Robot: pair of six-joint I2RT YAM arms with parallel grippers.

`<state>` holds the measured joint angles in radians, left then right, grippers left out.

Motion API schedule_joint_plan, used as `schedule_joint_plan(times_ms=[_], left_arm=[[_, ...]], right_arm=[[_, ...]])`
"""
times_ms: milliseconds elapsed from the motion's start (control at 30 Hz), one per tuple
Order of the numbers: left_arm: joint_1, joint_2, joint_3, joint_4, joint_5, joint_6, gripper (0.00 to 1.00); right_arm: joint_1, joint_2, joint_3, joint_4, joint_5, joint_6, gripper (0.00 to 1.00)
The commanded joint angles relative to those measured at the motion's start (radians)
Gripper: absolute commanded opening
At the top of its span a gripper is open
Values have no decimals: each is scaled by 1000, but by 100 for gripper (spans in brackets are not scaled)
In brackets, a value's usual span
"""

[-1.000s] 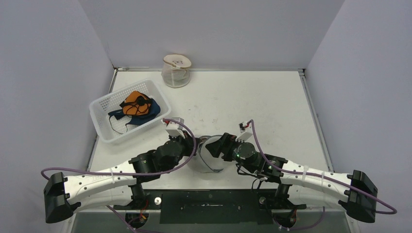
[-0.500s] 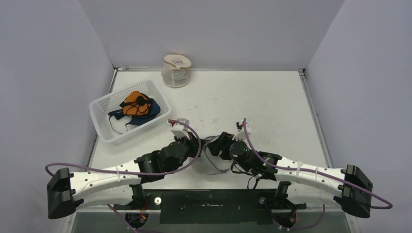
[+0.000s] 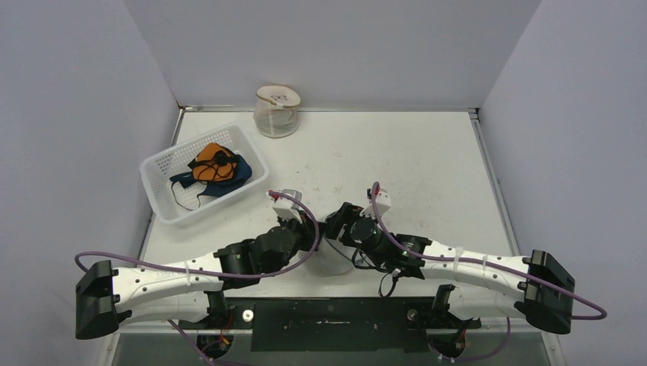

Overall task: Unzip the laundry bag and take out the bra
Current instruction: Open the laundry bag at the center of the board.

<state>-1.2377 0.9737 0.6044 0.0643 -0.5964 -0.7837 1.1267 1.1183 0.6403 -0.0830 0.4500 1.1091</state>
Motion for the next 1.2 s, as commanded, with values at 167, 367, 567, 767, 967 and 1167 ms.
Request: schedule_joint_plan(times_ms=[167,367,567,767,967,1167], left_arm=[[-14,-10,-4,73,-21,-11,0],[-13,-44,-15,32,-76,-16,0],[-10,-96,-30,1,-138,-12,0],[-7,-153,-56,-42,-167,-22,0],[-5,-189,-107,-9,-174,-19,0],[15,-246,-139,26,-178,12,0]], right_arm=[[19,23,57,-30,78,-20,42],[107,-31,127,-181,152,-82,31],[148,-95,150,-309,193,-156,6],[127,-230,106,-430,275,-180,5],[4,-352,42,-471,257,-203,5],[-37,-494,6,-291,148,-450,5]])
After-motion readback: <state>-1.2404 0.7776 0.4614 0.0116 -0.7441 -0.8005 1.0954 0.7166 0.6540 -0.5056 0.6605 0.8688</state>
